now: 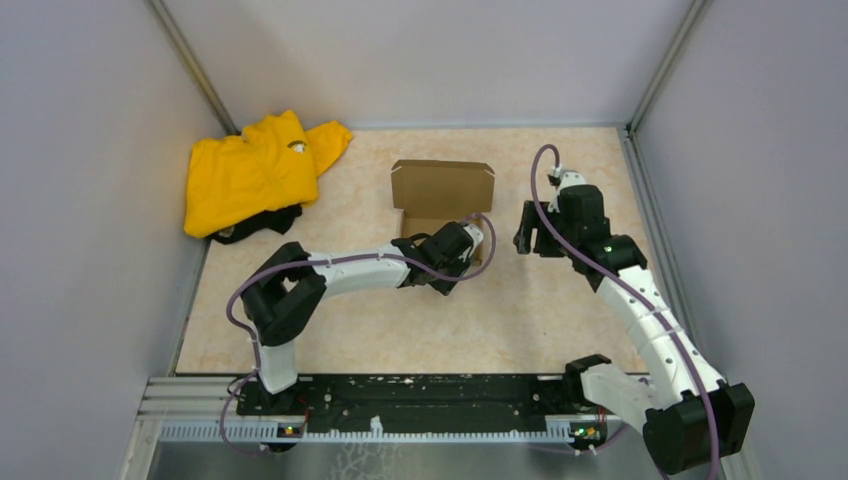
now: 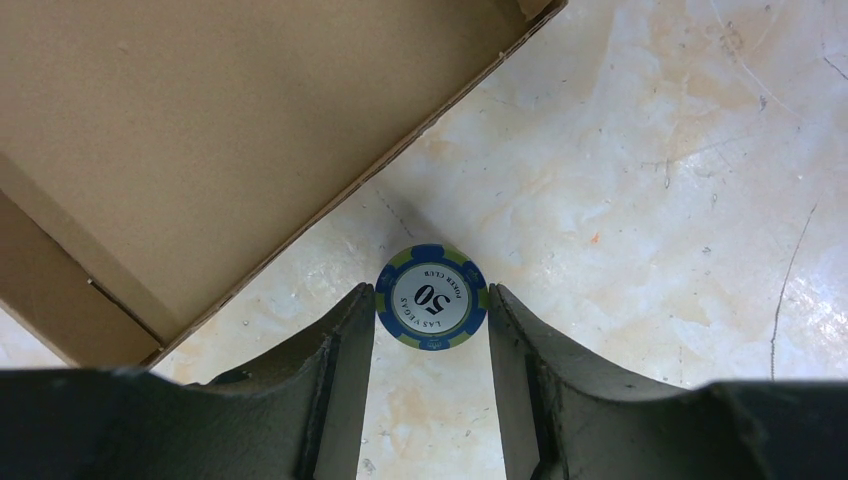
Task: Fold the paper box
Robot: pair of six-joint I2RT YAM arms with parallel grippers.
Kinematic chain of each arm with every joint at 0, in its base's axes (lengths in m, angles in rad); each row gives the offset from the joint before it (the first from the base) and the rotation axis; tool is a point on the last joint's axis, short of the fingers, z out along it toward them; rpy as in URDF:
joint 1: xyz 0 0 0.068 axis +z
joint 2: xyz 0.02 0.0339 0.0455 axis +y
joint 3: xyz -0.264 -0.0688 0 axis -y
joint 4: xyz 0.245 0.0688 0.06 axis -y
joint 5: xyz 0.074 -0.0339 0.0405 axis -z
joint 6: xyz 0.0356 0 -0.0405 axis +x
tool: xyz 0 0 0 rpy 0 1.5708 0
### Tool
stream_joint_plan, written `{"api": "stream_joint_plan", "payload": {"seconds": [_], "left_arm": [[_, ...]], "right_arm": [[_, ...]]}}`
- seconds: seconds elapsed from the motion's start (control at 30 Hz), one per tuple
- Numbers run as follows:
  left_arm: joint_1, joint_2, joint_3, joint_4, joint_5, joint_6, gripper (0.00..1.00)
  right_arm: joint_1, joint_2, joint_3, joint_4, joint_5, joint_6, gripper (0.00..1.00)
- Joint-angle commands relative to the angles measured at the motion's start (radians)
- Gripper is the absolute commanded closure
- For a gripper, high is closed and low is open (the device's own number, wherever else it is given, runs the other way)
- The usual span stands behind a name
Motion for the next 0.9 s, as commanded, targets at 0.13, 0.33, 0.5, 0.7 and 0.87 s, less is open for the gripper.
{"api": "stream_joint_plan", "payload": {"seconds": [0.13, 0.33, 0.5, 0.7, 0.87], "left_arm": [[0.006, -0.05, 0.027, -0.017, 0.012, 0.017, 0.49], [0.007, -0.055, 0.038, -0.026, 0.009, 0.023, 0.49], [0.006, -0.059, 0.049, -0.031, 0.006, 0.028, 0.49], [0.009, -0.059, 0.065, -0.037, 0.005, 0.032, 0.49], [0.012, -0.06, 0.08, -0.044, 0.003, 0.038, 0.49]], "right_arm": [[-0.01, 0.007, 0.028, 0.042, -0.015, -0.009, 0.31], [-0.011, 0.011, 0.026, 0.048, -0.021, -0.008, 0.31], [-0.011, 0.01, 0.025, 0.048, -0.019, -0.007, 0.31], [-0.01, 0.009, 0.024, 0.046, -0.018, -0.007, 0.31], [-0.01, 0.007, 0.023, 0.046, -0.017, -0.009, 0.31]]}}
